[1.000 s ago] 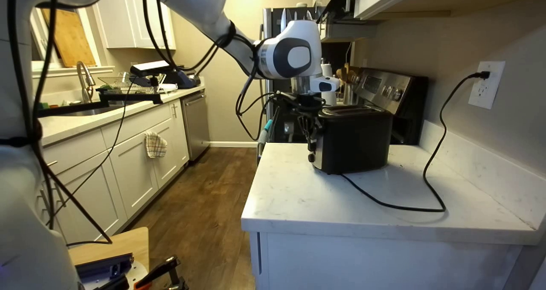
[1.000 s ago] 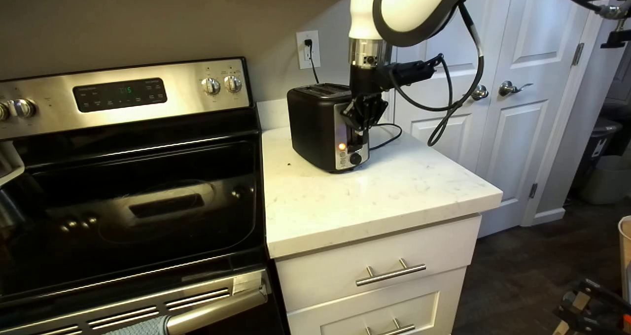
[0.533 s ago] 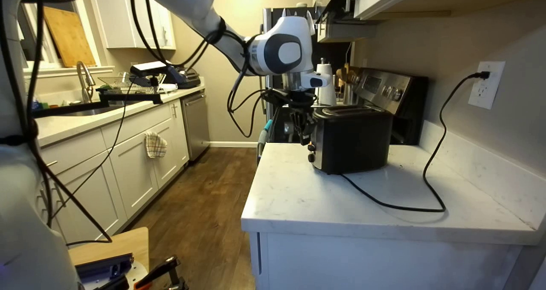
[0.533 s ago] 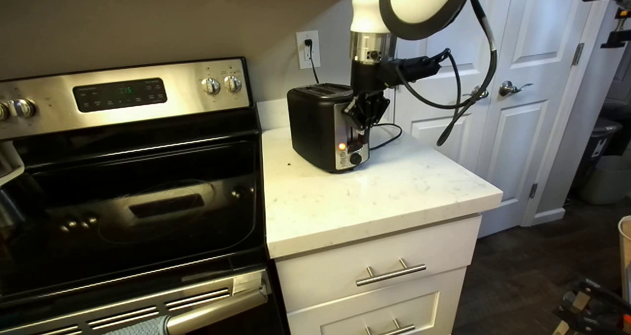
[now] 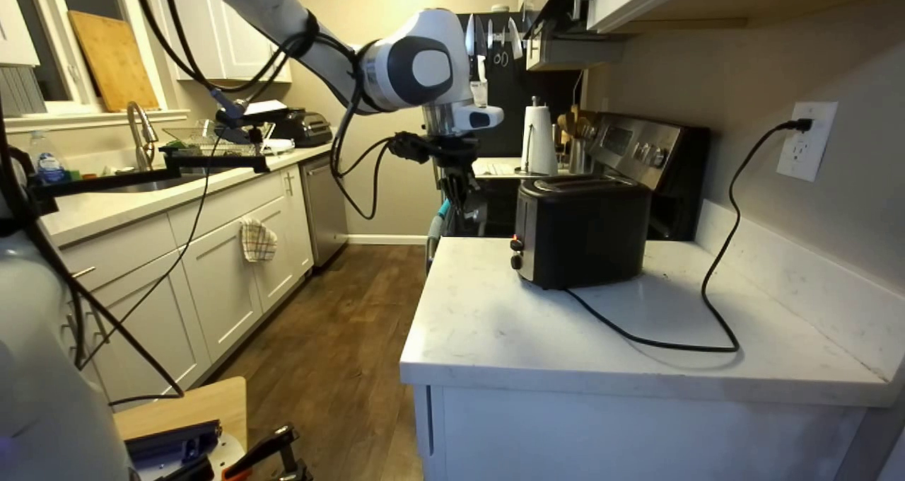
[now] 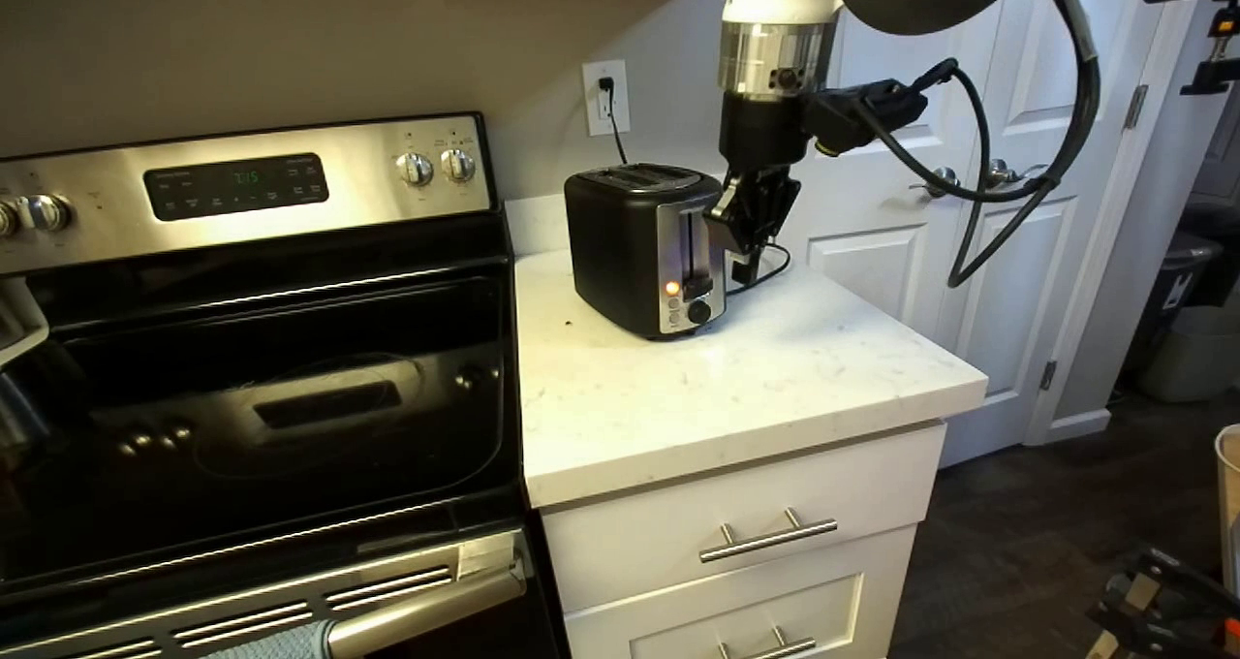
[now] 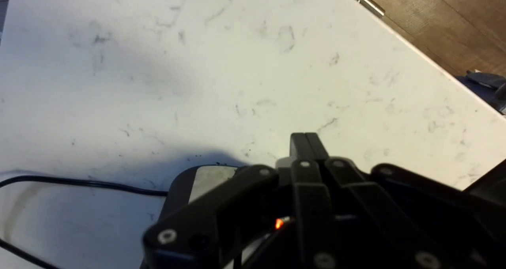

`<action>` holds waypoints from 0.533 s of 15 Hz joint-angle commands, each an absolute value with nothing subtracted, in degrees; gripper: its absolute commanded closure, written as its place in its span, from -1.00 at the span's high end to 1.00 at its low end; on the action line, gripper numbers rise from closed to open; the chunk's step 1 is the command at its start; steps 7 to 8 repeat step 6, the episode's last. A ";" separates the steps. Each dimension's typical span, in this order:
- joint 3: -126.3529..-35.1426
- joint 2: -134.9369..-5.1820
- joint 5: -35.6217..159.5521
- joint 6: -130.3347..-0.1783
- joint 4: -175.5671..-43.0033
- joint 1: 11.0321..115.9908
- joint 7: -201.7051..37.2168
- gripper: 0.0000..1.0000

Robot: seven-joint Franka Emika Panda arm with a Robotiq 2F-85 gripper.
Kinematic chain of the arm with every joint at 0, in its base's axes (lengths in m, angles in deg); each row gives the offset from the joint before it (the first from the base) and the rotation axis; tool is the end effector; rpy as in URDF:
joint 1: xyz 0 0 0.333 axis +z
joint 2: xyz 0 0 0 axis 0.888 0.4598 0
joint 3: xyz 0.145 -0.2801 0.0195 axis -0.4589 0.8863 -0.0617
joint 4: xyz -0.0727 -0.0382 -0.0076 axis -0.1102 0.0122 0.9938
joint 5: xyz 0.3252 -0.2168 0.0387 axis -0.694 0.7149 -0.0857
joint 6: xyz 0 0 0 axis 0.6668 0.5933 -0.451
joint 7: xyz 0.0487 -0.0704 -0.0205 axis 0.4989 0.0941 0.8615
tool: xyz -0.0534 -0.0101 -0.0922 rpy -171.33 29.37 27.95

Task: Press down on the toaster lever

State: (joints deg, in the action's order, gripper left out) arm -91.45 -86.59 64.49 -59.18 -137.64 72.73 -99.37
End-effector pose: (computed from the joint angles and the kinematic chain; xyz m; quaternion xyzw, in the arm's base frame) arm 0.5327 0.1584 0.4300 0.9968 -0.0154 0.0770 0.0145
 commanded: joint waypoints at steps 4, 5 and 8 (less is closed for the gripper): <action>-92.08 -86.67 64.46 -58.98 -138.26 71.95 -99.41 -0.64; -92.16 -86.66 64.46 -58.98 -138.25 71.97 -99.41 -0.52; -92.18 -86.66 64.46 -58.98 -138.24 71.98 -99.41 -0.45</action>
